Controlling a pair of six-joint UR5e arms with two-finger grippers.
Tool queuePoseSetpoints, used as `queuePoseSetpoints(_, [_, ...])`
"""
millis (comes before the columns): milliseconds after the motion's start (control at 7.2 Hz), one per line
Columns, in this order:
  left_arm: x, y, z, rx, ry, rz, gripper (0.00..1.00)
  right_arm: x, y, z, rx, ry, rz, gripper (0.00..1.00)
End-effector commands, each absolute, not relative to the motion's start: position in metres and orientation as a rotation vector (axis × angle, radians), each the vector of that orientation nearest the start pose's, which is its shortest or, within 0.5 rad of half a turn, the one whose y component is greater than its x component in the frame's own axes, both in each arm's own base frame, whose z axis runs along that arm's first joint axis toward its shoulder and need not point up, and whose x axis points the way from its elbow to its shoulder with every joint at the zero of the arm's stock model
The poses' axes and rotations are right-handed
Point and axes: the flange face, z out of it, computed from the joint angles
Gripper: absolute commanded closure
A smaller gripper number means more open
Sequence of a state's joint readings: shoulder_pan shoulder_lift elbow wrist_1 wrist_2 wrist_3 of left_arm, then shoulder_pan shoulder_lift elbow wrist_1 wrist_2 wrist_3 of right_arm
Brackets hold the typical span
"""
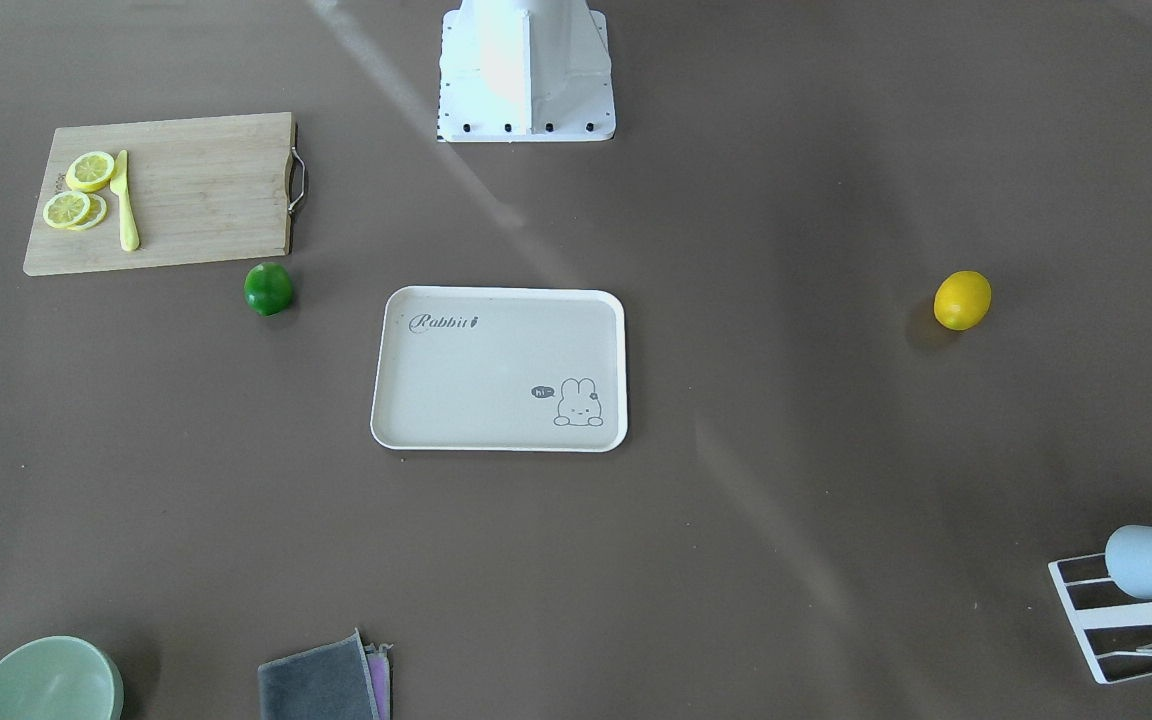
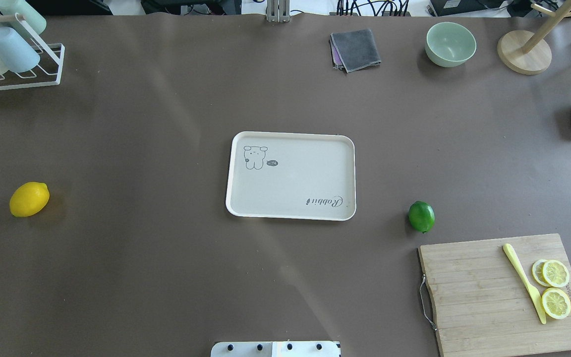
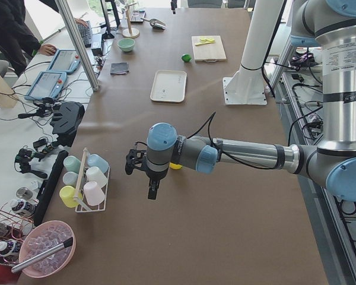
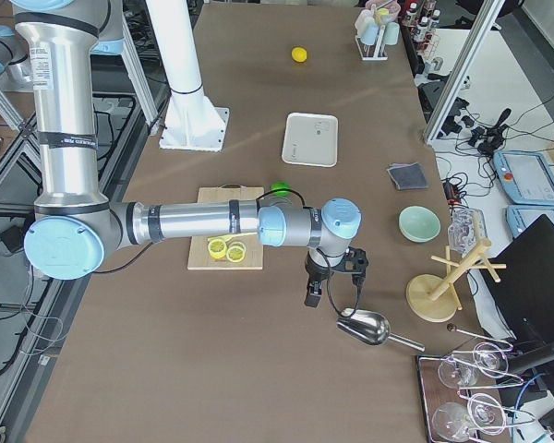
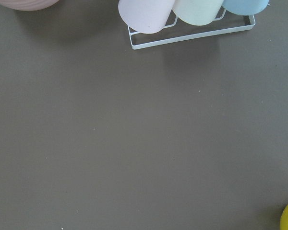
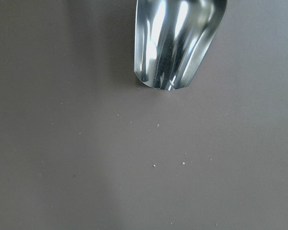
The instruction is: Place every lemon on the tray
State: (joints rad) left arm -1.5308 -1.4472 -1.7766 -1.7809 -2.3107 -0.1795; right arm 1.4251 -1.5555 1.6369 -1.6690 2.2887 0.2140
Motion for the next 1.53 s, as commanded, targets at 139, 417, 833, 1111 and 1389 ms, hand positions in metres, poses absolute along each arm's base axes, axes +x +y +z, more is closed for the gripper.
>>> queuePoseSetpoints(139, [-0.048,-0.457,0.595,0.194,0.76,-0.025,0.01,-0.005,-0.5,0.633,-0.144,-0.704,0.068,0.0])
queuePoseSetpoints(417, [-0.048,-0.456,0.596,0.194,0.759,-0.024,0.01,-0.005,-0.5,0.634,-0.146,-0.703,0.069,0.0])
queuePoseSetpoints(833, [-0.048,-0.455,0.597,0.189,0.758,-0.026,0.01,-0.005,-0.5,0.634,-0.146,-0.703,0.07,0.0])
queuePoseSetpoints(1111, [-0.048,-0.459,0.6,0.187,0.757,-0.027,0.01,-0.005,-0.5,0.634,-0.146,-0.703,0.069,0.0])
queuePoseSetpoints(1389, [-0.047,-0.465,0.603,0.187,0.761,-0.025,0.01,-0.005,-0.5,0.633,-0.145,-0.703,0.07,0.0])
